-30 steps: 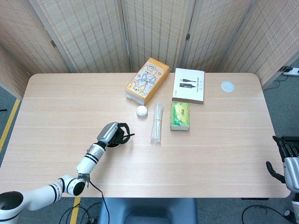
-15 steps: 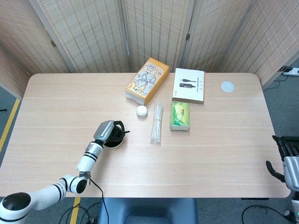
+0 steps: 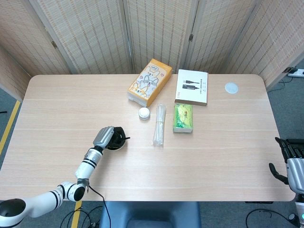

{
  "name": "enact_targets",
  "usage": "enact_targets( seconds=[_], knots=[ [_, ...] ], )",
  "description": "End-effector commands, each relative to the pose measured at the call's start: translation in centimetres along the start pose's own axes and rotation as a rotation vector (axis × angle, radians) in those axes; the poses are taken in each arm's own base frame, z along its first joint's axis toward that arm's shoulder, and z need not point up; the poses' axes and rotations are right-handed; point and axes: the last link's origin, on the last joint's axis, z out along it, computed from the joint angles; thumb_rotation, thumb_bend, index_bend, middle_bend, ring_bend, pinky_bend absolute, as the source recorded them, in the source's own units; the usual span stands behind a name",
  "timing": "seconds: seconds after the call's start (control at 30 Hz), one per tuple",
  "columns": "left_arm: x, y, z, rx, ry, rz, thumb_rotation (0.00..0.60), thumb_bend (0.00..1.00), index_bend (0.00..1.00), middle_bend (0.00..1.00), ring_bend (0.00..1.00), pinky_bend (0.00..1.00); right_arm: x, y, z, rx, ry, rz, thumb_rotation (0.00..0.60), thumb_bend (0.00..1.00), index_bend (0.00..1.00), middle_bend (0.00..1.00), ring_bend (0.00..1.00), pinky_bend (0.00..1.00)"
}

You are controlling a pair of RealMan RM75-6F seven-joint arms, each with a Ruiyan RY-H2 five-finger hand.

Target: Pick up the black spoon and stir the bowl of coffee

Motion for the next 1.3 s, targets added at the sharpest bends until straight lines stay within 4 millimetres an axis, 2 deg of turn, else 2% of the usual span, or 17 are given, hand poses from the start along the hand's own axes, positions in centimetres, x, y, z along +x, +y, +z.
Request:
enact_targets(
  seconds=[0.03,0.23,0.47,0.77,1.0,1.3],
  knots=[
    [-0.5,0.3,-0.1,-0.006,-0.012,0.010,0.600,0.45,0.63,0.94,0.93,1.00,0.0,0.1,-0.1,-0.003,0.001,0.001,0.600,0.27,0.10,0.18,0.26,0.25],
    [-0.9,0.7,0.8,0.003,-0.009,0.026,0.600,0.45,0.63,0.94,0.93,1.00,0.2,0.4,-0.5,-0.014,0.007,0.002,0.600,0.27,0.10,0.18,0.26,0.25],
    [-0.2,0.2,1.9,0.049,0.025,0.027,0.600,0.45,0.63,0.94,0.93,1.00,0.0,0.4,-0.7,-0.020,0.005,0.005,0.600,0.27,0.10,0.18,0.26,0.25],
    [0.6,-0.8,0.9,0.058,0.033,0.034,0.600,0.45,0.63,0.94,0.93,1.00,-0.1,0.2,-0.4,-0.010,0.001,0.007,0.600,0.27,0.10,0.18,0.26,0.25],
    [-0.2,0.4,0.3,0.028,-0.001,0.026,0.600,0.45,0.63,0.94,0.93,1.00,-0.2,0.2,-0.5,-0.011,-0.002,0.011,0.600,0.27,0.10,0.18,0.26,0.25],
    [-1.0,2.2,1.5,0.009,-0.014,0.033,0.600,0.45,0.63,0.94,0.93,1.00,0.1,0.6,-0.9,-0.026,0.003,0.008,0.600,0.27,0.10,0.18,0.27,0.25]
  ],
)
